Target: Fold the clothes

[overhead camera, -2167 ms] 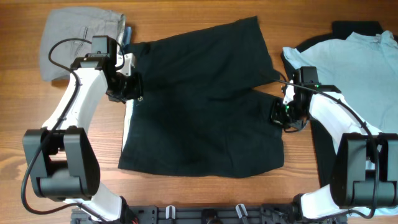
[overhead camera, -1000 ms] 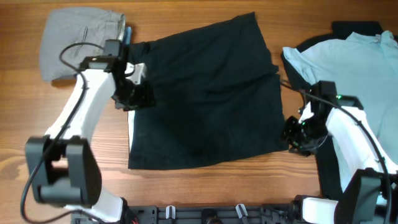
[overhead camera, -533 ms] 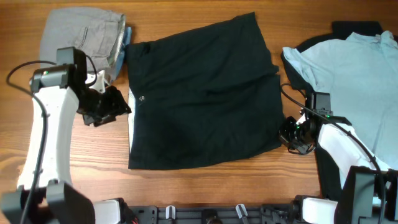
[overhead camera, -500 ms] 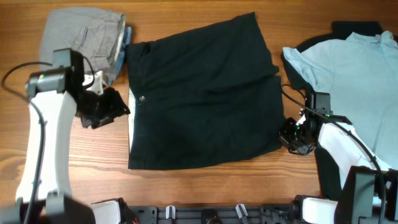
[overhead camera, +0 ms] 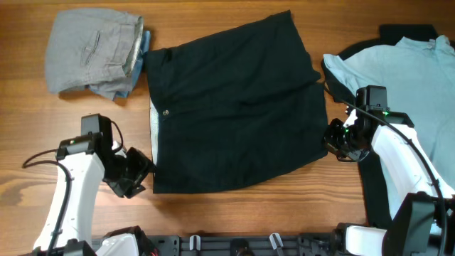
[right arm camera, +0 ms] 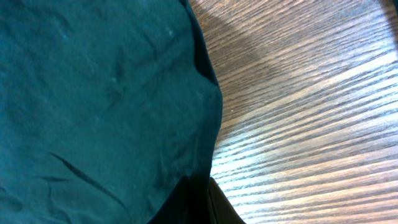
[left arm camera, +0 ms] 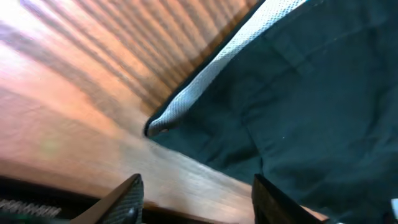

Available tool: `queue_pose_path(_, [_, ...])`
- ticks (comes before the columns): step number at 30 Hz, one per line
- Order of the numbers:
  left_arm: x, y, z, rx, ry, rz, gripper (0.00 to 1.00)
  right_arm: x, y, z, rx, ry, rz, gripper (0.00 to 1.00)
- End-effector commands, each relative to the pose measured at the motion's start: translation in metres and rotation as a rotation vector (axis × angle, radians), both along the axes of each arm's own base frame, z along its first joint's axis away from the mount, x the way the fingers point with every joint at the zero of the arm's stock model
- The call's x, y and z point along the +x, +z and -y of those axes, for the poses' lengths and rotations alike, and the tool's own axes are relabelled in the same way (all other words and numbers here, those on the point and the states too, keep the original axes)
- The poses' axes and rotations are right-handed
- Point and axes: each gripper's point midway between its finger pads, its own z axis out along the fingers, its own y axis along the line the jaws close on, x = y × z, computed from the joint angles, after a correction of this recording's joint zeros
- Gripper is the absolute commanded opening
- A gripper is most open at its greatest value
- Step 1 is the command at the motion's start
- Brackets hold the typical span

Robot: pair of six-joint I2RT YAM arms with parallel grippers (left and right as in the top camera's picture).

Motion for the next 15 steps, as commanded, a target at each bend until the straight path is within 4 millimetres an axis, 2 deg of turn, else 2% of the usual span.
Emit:
queue_pose_path(1, [-0.024,-0.024,0.013,-0.062,0.06,-0.071,0.6,0.007,0.003,-0.001,0.004,0.019,0.019,0.1])
queue_pose_path(4, [-0.037,-0.049,0.021,-0.095,0.126,-0.094,0.68,0.007,0.003,-0.001,0.004,0.019,0.02,0.11])
queue_pose_path(7, [-0.028,-0.064,0.019,-0.086,0.132,-0.039,0.65,0.007,0.003,-0.001,0.003,0.021,0.022,0.11])
queue_pose_path(9, [-0.016,-0.069,0.013,-0.057,0.129,0.013,0.48,0.007,0.003,-0.001,0.0,0.044,0.025,0.11])
queue_pose_path(10, [-0.011,-0.071,0.008,-0.032,0.128,0.032,0.37,0.006,0.003,-0.001,0.0,0.045,0.024,0.11])
queue_pose_path(11, [-0.009,-0.071,0.008,-0.033,0.128,0.039,0.2,0.006,0.003,-0.001,-0.001,0.046,0.025,0.11])
queue_pose_path(12, [-0.01,-0.071,0.009,-0.035,0.127,0.035,0.12,0.006,0.003,0.0,-0.003,0.047,0.024,0.11])
queue_pose_path(13, [-0.014,-0.071,0.009,-0.036,0.12,0.023,0.04,0.006,0.003,0.001,-0.012,0.046,0.021,0.11])
queue_pose_path(15, [-0.014,-0.067,0.015,-0.077,0.081,0.039,0.04,0.002,0.003,0.003,-0.021,0.043,0.007,0.09])
